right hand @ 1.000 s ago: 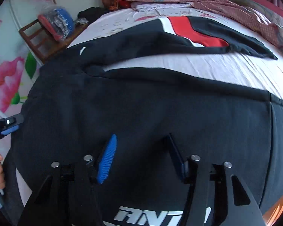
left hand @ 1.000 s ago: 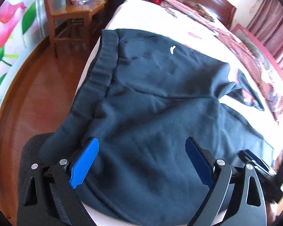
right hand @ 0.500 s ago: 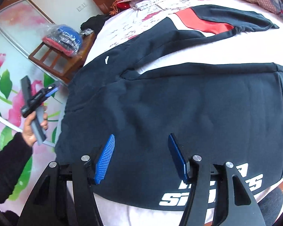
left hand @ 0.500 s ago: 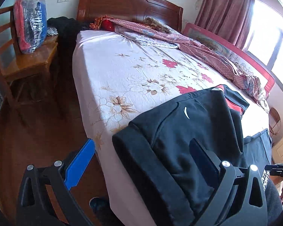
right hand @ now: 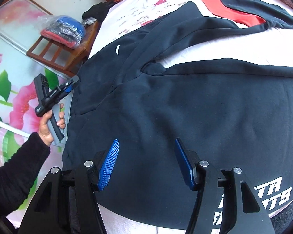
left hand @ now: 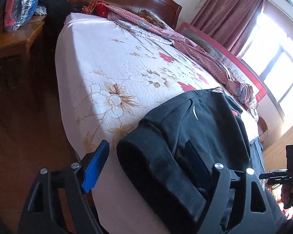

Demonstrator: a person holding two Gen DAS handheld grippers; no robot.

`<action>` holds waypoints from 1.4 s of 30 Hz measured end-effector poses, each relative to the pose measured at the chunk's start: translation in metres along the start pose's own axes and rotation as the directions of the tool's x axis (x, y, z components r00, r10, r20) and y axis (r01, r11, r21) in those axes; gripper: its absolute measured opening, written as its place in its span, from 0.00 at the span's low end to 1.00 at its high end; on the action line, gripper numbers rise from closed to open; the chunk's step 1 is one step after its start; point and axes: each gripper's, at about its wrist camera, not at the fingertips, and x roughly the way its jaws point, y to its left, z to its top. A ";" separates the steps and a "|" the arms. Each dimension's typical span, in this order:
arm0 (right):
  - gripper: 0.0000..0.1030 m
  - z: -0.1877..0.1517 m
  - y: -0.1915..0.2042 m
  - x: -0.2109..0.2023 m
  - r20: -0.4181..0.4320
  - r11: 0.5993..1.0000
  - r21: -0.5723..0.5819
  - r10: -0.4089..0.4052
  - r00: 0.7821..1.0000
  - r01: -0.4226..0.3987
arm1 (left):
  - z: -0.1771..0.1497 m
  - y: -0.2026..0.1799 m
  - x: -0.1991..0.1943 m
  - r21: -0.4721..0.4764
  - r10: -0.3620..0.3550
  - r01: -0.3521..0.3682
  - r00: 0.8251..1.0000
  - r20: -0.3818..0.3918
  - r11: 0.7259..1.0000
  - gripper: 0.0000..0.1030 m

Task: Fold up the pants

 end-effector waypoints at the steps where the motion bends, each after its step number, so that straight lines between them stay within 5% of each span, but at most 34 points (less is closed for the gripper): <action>1: 0.57 0.000 0.000 0.002 -0.008 1.000 0.003 -0.001 1.000 0.001 | -0.001 0.001 -0.001 -0.005 -0.011 0.011 1.000 -0.002 1.000 0.62; 7: 0.57 -0.004 0.002 0.009 -0.033 1.000 0.018 0.011 0.999 -0.010 | -0.002 0.001 0.000 -0.006 -0.011 0.011 1.000 -0.026 1.000 0.50; 12: 0.57 -0.003 0.000 0.010 -0.044 1.000 0.013 0.016 0.999 -0.015 | -0.001 -0.019 -0.008 0.060 0.062 -0.061 0.998 -0.011 0.996 0.12; 14: 0.57 0.004 -0.005 0.008 -0.035 1.000 0.020 -0.003 0.999 0.003 | -0.001 -0.031 -0.015 0.065 0.107 -0.108 0.994 0.023 0.992 0.10; 18: 0.57 0.051 -0.034 -0.009 0.009 0.994 0.103 -0.026 1.000 0.025 | 0.001 -0.059 -0.042 0.045 0.163 -0.170 0.979 0.125 0.984 0.09; 21: 0.57 0.117 -0.069 -0.028 0.100 0.979 0.198 -0.069 0.993 0.048 | 0.004 -0.089 -0.065 0.055 0.174 -0.189 0.964 0.203 0.981 0.09; 22: 0.63 0.142 -0.080 -0.032 0.124 0.972 0.230 -0.077 0.989 0.047 | 0.004 -0.099 -0.073 0.054 0.170 -0.187 0.958 0.231 0.981 0.09; 26: 0.69 0.233 -0.130 -0.020 0.135 0.905 0.425 -0.060 0.989 -0.003 | 0.001 -0.113 -0.096 -0.006 0.146 -0.151 0.945 0.293 0.989 0.08; 29: 0.69 0.284 -0.164 0.002 0.111 0.815 0.579 -0.087 0.990 0.007 | 0.000 -0.117 -0.106 -0.039 0.131 -0.125 0.941 0.313 0.991 0.08; 34: 0.69 0.323 -0.203 0.035 0.096 0.669 0.743 -0.128 0.987 0.014 | -0.001 -0.126 -0.111 -0.042 0.099 -0.090 0.940 0.327 0.995 0.08; 37: 0.69 0.336 -0.217 0.050 0.041 0.652 0.755 -0.163 0.986 0.077 | -0.004 -0.133 -0.116 -0.015 0.092 -0.092 0.938 0.334 0.996 0.08; 40: 0.34 0.338 -0.219 0.052 0.051 0.698 0.710 -0.183 0.982 0.093 | -0.008 -0.139 -0.124 0.007 0.078 -0.085 0.935 0.345 0.996 0.08; 42: 0.22 0.336 -0.215 0.043 0.096 0.742 0.668 -0.163 0.982 0.058 | -0.011 -0.140 -0.127 0.010 0.094 -0.104 0.934 0.345 0.994 0.08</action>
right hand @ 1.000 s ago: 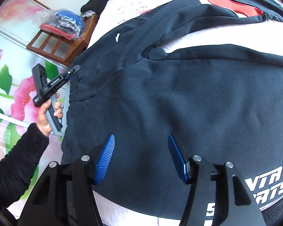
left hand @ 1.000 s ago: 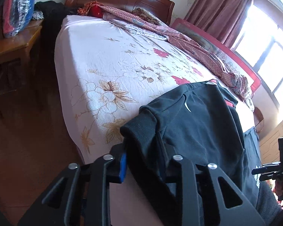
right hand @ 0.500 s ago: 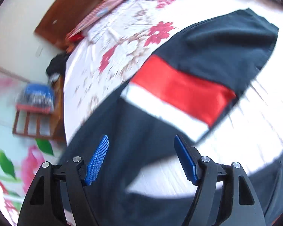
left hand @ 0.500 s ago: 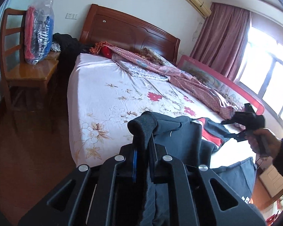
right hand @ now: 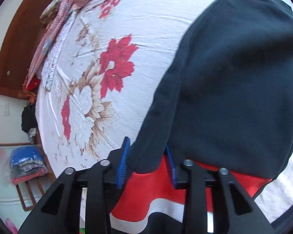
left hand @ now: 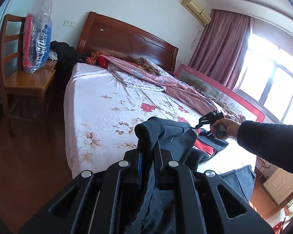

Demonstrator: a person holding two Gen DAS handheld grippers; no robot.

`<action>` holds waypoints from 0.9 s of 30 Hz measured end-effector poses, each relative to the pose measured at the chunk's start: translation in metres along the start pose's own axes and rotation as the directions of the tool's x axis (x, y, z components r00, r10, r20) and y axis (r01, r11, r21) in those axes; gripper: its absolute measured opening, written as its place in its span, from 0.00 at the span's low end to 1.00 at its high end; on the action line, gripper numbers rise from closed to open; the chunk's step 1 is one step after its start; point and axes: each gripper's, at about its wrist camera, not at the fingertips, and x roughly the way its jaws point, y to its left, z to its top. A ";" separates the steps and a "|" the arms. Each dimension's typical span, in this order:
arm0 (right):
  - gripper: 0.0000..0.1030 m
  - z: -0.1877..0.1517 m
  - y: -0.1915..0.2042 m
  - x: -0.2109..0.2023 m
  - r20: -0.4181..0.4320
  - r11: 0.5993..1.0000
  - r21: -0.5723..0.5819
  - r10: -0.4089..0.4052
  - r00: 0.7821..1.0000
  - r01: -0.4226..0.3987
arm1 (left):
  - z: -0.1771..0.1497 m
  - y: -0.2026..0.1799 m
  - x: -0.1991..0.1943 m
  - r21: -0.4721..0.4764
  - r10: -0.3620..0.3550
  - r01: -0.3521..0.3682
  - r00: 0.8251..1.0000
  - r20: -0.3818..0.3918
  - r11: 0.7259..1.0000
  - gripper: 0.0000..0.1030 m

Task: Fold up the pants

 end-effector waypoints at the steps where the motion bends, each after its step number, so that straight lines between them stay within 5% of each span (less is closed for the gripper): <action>1: 0.18 0.001 -0.001 -0.009 0.012 0.999 -0.015 0.035 0.999 -0.034 | -0.001 0.003 0.000 -0.008 0.009 -0.009 1.000 0.000 1.000 0.08; 4: 0.16 -0.002 -0.014 -0.053 0.075 0.979 -0.018 0.204 0.976 -0.204 | -0.004 0.010 0.001 -0.028 0.051 -0.051 0.999 0.000 0.998 0.08; 8: 0.16 -0.033 -0.049 -0.128 0.133 0.913 -0.080 0.406 0.904 -0.399 | -0.005 0.017 -0.009 -0.063 0.097 -0.094 0.995 0.034 0.994 0.09; 12: 0.15 -0.094 -0.129 -0.185 0.151 0.876 -0.080 0.483 0.862 -0.476 | -0.017 0.016 -0.036 -0.087 0.089 -0.084 0.994 0.058 0.993 0.09; 17: 0.12 -0.173 -0.239 -0.201 0.156 0.898 0.033 0.428 0.890 -0.438 | -0.054 0.014 -0.068 -0.089 0.066 -0.066 0.998 -0.001 0.994 0.12; 21: 0.06 -0.205 -0.293 -0.184 0.158 0.915 0.120 0.367 0.917 -0.386 | -0.079 0.010 -0.076 -0.070 0.057 -0.062 0.995 -0.079 0.996 0.15; 25: 0.07 -0.217 -0.280 -0.180 0.119 0.943 0.024 0.328 0.937 -0.332 | -0.105 0.010 -0.074 -0.009 0.139 -0.143 0.974 -0.178 0.990 0.20; 27: 0.22 -0.214 -0.261 -0.177 0.082 0.951 -0.043 0.310 0.947 -0.307 | -0.112 0.016 -0.077 -0.008 0.187 -0.193 0.960 -0.210 0.981 0.28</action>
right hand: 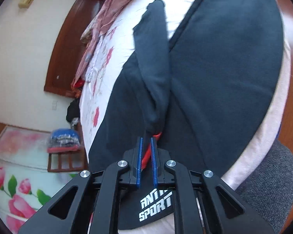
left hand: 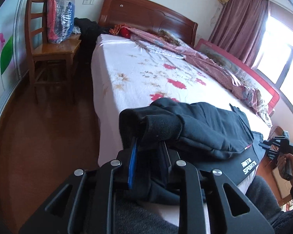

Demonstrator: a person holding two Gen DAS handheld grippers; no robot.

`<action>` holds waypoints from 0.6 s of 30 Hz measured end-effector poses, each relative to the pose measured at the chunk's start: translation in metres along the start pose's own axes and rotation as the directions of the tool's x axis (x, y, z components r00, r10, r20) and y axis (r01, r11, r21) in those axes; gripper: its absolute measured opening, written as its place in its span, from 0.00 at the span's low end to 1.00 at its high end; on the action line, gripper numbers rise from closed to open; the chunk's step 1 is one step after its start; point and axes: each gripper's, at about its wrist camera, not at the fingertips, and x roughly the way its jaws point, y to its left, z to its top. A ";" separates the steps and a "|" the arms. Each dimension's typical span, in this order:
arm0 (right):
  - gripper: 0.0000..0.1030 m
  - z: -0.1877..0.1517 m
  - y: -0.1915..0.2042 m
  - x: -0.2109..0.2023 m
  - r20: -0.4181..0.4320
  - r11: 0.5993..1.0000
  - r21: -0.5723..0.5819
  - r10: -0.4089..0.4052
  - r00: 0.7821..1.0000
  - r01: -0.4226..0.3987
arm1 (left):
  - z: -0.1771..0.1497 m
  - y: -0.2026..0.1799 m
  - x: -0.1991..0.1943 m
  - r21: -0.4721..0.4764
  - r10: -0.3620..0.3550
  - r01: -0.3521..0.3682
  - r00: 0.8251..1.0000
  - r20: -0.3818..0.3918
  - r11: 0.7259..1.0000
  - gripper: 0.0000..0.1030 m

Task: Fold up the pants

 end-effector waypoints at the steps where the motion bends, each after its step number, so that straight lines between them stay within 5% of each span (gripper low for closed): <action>1: 0.44 0.002 0.007 0.003 0.007 0.999 -0.031 -0.011 1.000 0.011 | -0.003 0.001 -0.002 0.001 0.057 -0.057 0.998 0.000 0.998 0.30; 5: 0.48 0.011 0.009 0.017 0.037 0.998 -0.042 -0.055 0.998 0.056 | -0.009 -0.006 -0.033 -0.028 0.176 -0.175 0.983 0.060 0.984 0.50; 6: 0.48 0.009 0.003 0.020 0.037 0.998 -0.030 -0.052 0.998 0.053 | -0.008 -0.011 -0.042 -0.044 0.165 -0.162 0.984 0.069 0.986 0.65; 9: 0.48 0.012 -0.013 0.032 0.020 0.999 0.022 -0.042 0.999 0.042 | -0.003 -0.033 -0.064 -0.125 0.023 -0.010 0.994 0.103 0.992 0.86; 11: 0.48 0.011 -0.018 0.038 0.034 0.999 0.041 0.003 0.999 -0.005 | 0.001 -0.050 -0.060 -0.169 -0.081 0.090 0.995 0.057 0.982 0.90; 15: 0.48 0.008 -0.014 0.044 0.057 0.999 -0.028 0.023 0.998 -0.021 | -0.003 -0.066 -0.027 -0.338 -0.254 0.224 0.966 -0.047 0.914 0.90; 18: 0.14 0.005 -0.006 0.046 0.042 0.996 -0.081 0.046 0.998 -0.042 | -0.014 -0.064 0.003 -0.471 -0.285 0.202 0.952 -0.113 0.859 0.90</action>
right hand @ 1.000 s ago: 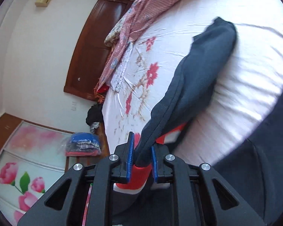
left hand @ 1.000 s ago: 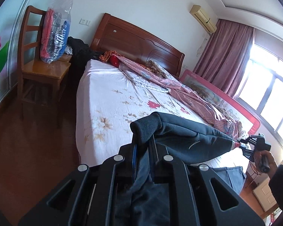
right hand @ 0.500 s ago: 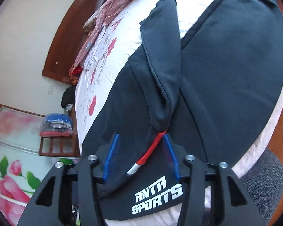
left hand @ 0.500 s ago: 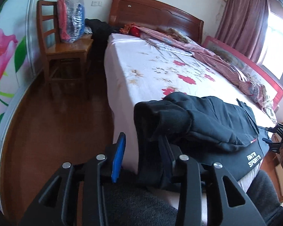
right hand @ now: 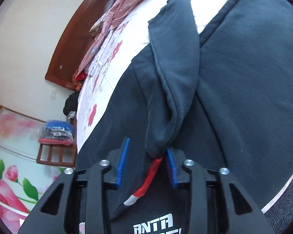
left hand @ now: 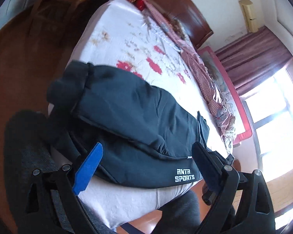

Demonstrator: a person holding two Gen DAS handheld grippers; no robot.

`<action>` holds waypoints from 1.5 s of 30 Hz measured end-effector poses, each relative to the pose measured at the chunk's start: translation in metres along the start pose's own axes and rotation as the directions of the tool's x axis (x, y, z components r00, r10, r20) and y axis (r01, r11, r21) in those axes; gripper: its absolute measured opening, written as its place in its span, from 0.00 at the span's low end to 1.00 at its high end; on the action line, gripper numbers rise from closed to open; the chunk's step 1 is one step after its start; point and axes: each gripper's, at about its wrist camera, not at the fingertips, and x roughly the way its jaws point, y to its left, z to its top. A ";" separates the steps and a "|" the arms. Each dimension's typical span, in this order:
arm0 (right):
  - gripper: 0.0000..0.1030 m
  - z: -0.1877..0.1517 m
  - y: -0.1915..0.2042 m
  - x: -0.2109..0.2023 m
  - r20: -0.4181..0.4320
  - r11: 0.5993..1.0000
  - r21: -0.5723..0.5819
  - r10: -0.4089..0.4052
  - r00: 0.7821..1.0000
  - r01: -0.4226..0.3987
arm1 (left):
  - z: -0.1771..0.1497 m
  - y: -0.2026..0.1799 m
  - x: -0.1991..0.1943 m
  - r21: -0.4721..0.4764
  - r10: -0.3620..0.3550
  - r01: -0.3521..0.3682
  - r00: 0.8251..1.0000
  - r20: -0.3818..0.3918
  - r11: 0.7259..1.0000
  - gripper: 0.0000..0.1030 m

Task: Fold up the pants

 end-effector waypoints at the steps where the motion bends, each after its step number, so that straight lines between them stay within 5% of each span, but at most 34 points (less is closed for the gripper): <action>1: 0.12 0.001 0.000 0.001 -0.002 1.000 0.010 0.016 1.000 -0.016 | 0.001 0.007 0.009 -0.061 0.005 -0.005 1.000 -0.007 0.998 0.90; 8: 0.11 0.011 0.010 -0.015 0.011 0.990 0.031 0.138 0.990 -0.138 | 0.000 0.035 0.045 -0.290 0.028 -0.026 1.000 0.002 0.957 0.90; 14: 0.11 0.022 0.010 -0.022 0.034 0.942 0.125 0.311 0.950 -0.313 | 0.012 0.042 0.051 -0.327 0.021 0.010 0.996 0.089 0.945 0.88; 19: 0.11 0.030 0.018 -0.063 0.098 0.916 0.081 0.385 0.917 -0.393 | 0.017 0.034 0.046 -0.308 -0.151 0.180 0.982 0.117 0.934 0.54; 22: 0.11 0.018 0.011 -0.092 0.094 0.938 0.032 0.342 0.935 -0.346 | 0.011 0.036 0.034 -0.250 -0.202 0.216 0.976 0.081 0.944 0.46; 24: 0.11 0.004 -0.005 -0.101 0.078 0.951 0.044 0.302 0.950 -0.306 | 0.004 0.047 0.032 -0.203 -0.148 0.148 0.989 0.016 0.968 0.42; 27: 0.11 -0.019 -0.034 -0.094 0.037 0.973 0.084 0.214 0.976 -0.216 | -0.011 0.081 0.037 -0.249 -0.058 0.037 0.995 -0.077 0.968 0.32; 30: 0.11 -0.031 -0.061 -0.083 0.021 0.987 0.114 0.109 0.994 -0.110 | -0.019 0.102 0.029 -0.279 -0.012 -0.007 0.998 -0.068 0.960 0.32; 36: 0.11 -0.044 -0.086 -0.082 -0.007 0.985 0.170 0.033 0.999 -0.031 | -0.016 0.106 0.019 -0.276 0.040 -0.049 0.999 -0.037 0.960 0.32; 42: 0.11 -0.038 -0.080 -0.078 -0.044 0.988 0.028 -0.153 0.987 0.154 | -0.009 0.103 0.022 -0.227 0.070 -0.084 0.995 -0.068 0.970 0.31; 45: 0.28 -0.030 -0.070 -0.089 -0.089 0.972 0.036 -0.230 0.969 0.234 | -0.009 0.102 0.018 -0.216 0.084 -0.107 0.990 -0.113 0.971 0.32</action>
